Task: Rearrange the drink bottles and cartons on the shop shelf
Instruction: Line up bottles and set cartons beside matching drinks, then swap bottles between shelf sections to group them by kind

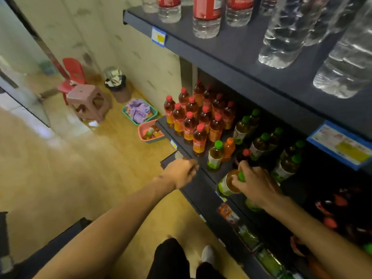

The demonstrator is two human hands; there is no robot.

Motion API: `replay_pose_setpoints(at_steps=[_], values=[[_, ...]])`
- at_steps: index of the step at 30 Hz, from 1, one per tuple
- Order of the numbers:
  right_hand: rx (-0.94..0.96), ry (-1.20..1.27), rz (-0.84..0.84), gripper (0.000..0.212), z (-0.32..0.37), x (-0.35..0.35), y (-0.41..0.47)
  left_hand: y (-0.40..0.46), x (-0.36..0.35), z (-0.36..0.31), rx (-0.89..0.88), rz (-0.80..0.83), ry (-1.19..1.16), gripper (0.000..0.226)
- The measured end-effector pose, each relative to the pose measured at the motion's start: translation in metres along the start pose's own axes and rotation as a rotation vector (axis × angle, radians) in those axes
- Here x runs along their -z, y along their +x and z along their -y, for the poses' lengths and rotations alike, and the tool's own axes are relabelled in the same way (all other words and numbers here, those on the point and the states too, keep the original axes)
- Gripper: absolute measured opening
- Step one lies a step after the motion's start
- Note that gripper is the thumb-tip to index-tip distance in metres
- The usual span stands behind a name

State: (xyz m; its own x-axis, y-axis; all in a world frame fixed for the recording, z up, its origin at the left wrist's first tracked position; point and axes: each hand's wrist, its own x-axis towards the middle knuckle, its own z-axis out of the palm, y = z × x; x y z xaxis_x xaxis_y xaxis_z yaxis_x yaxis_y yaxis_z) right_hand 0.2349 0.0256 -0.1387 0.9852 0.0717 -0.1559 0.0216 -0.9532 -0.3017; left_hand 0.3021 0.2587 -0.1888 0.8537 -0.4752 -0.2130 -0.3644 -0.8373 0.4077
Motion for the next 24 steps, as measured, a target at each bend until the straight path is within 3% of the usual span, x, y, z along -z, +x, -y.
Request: replay_pose_setpoints(at_steps=[4,14,21,24], values=[[-0.144,0.016,0.033,0.045,0.000,0.000,0.017,0.041,0.010,0.000,-0.139,0.043,0.036,0.014],[-0.399,0.062,-0.015,0.047,0.016,-0.016,0.042,0.105,0.028,0.032,-0.486,0.184,0.078,0.016],[-0.461,0.052,0.040,0.033,0.016,-0.028,0.065,0.108,0.017,0.049,-0.519,0.256,0.026,0.005],[-0.476,0.048,0.077,0.038,0.011,-0.036,0.071,0.107,0.013,0.054,-0.527,0.264,-0.031,0.005]])
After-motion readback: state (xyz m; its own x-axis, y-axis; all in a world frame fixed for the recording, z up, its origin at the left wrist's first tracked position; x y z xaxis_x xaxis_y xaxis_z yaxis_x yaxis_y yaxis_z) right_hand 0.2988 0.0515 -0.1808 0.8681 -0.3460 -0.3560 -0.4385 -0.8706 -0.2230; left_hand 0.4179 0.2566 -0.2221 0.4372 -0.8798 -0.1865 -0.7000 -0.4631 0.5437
